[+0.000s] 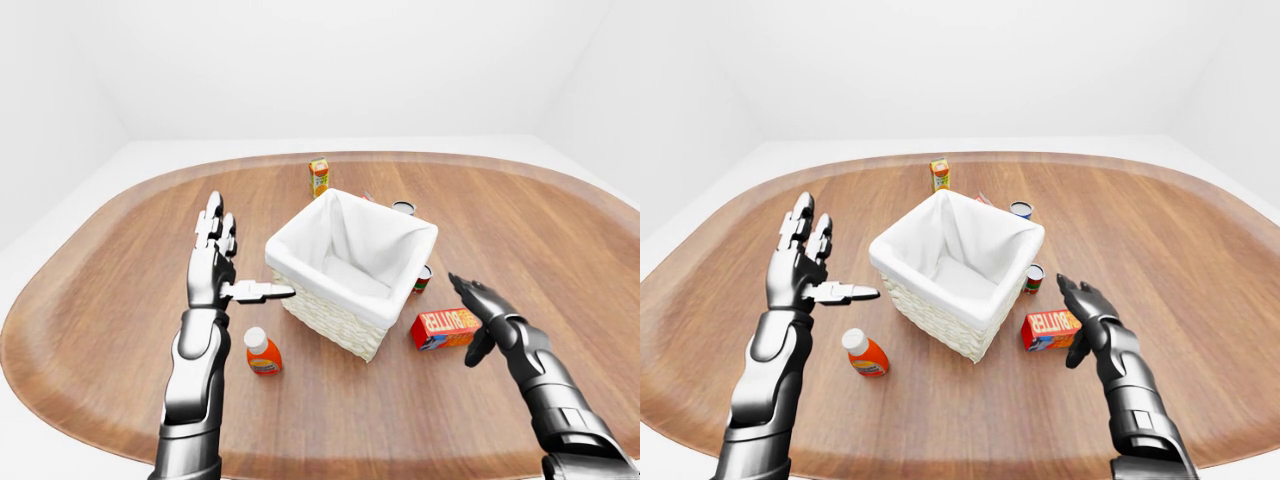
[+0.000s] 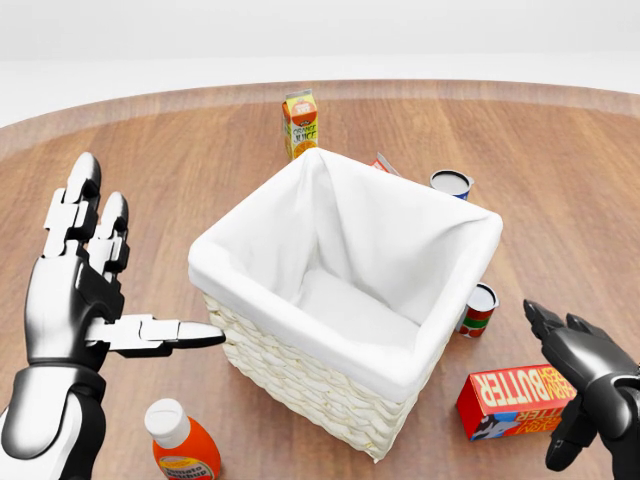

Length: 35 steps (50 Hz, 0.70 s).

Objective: Pick up the butter and put it in the basket.

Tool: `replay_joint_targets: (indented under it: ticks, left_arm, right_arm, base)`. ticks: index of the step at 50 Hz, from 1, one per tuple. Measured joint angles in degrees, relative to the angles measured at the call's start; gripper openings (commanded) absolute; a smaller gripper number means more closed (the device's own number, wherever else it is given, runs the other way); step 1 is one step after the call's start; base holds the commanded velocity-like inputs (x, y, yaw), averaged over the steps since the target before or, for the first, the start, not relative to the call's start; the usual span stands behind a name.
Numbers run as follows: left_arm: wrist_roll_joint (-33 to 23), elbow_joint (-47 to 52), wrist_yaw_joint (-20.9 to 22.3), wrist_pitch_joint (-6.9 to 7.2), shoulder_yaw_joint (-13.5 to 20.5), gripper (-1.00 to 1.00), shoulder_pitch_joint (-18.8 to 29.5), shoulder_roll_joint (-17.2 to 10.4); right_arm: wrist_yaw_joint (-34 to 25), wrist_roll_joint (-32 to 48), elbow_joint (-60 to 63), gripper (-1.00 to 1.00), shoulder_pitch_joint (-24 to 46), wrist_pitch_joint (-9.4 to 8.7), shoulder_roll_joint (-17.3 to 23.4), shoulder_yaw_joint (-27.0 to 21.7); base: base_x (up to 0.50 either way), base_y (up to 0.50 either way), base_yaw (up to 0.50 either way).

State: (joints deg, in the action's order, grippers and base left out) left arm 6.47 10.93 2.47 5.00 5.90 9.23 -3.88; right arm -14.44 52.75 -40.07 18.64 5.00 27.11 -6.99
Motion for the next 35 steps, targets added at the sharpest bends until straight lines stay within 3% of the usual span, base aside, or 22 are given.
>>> replay_joint_targets:
  ticks: [20, 35]
  left_arm:
    - [0.0, -0.9, 0.0, 0.0, -0.1, 1.0, -0.4, 0.2]
    - [0.2, -1.2, -0.1, 0.0, -0.1, 1.0, -0.6, 0.2]
  right_arm:
    - [13.8, 16.7, -16.4, 1.0, 8.5, 0.0, 0.2, 7.7]
    - [4.3, 13.2, -17.0, 1.0, 12.5, 0.0, -5.8, 9.3]
  base:
    - [0.0, 0.0, 0.0]
    - [0.0, 0.0, 0.0]
